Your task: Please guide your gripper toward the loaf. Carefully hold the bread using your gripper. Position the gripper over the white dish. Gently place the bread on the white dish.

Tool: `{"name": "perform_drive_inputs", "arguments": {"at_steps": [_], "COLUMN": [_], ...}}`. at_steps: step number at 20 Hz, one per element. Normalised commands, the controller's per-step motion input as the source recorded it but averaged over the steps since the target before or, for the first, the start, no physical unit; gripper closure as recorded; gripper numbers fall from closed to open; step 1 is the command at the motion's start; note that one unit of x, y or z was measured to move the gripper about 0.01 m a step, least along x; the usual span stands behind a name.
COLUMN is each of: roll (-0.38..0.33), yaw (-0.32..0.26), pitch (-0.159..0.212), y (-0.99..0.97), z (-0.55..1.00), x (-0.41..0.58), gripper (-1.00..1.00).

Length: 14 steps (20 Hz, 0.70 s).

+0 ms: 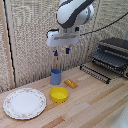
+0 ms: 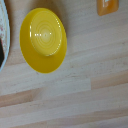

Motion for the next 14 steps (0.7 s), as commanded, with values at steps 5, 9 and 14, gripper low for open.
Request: {"name": "perform_drive_inputs", "arguments": {"at_steps": [5, 9, 14], "roll": [0.004, 0.017, 0.006], "yaw": [0.014, 0.005, 0.034], "pitch": [-0.005, 0.000, 0.000], "y": [-0.26, -0.46, -0.54], "z": [-0.21, -0.22, -0.32], "x": [0.104, 0.185, 0.121], "gripper": [-1.00, -1.00, -1.00]}}
